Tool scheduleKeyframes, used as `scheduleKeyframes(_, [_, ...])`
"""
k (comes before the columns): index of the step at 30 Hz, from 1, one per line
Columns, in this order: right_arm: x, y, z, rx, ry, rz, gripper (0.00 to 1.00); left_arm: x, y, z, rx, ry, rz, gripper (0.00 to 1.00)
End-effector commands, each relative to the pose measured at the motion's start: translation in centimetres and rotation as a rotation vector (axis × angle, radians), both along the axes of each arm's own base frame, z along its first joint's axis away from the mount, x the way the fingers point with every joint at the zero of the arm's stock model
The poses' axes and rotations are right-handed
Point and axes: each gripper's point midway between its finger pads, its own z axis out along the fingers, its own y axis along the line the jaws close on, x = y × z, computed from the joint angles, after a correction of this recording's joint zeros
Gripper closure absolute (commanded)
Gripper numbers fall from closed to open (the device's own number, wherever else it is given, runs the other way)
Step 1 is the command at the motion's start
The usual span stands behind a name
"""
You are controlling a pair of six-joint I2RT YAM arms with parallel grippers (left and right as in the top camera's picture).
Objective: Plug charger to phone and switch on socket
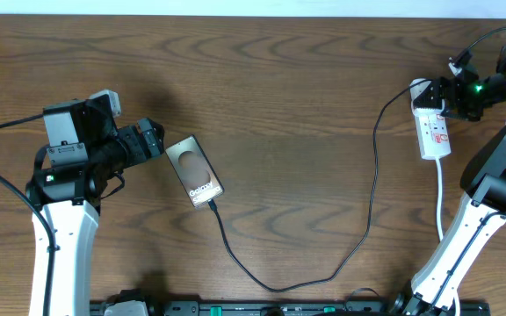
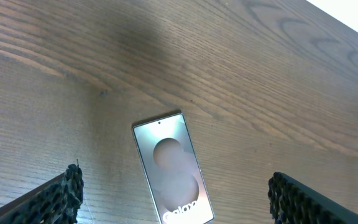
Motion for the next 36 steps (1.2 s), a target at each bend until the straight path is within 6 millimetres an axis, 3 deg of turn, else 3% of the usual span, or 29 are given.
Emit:
scheduleKeyframes(1, [0.3, 0.9, 0.3, 0.04, 0.005, -0.022, 0.01, 0.2, 0.1, 0.7, 0.018, -0.022, -0.011, 0.07])
scheduleKeyframes(16, [-1.3, 4.1, -3.3, 0.078, 0.109, 0.003, 0.04, 0.2, 0.1, 0.7, 0.018, -0.021, -0.011, 0.07])
scheduleKeyframes(19, [-1.3, 3.4, -3.5, 0.033, 0.143, -0.044, 0.06, 0.2, 0.1, 0.7, 0.018, -0.021, -0.011, 0.07])
scheduleKeyframes(23, [-1.7, 0.6, -3.2, -0.087, 0.191, -0.149, 0.05, 0.2, 0.1, 0.7, 0.018, -0.022, -0.011, 0.07])
scheduleKeyframes(27, [-1.9, -2.9, -1.1, -0.21, 0.193, -0.295, 0.03, 0.2, 0.1, 0.7, 0.018, -0.022, -0.011, 0.06])
scheduleKeyframes(30, [-2.0, -5.2, 2.0, -0.275, 0.143, -0.392, 0.01, 0.2, 0.1, 0.7, 0.018, -0.021, -0.011, 0.07])
scheduleKeyframes(36, [-2.2, -5.9, 9.0, -0.317, -0.008, -0.425, 0.01, 0.2, 0.1, 0.7, 0.018, -0.021, -0.011, 0.07])
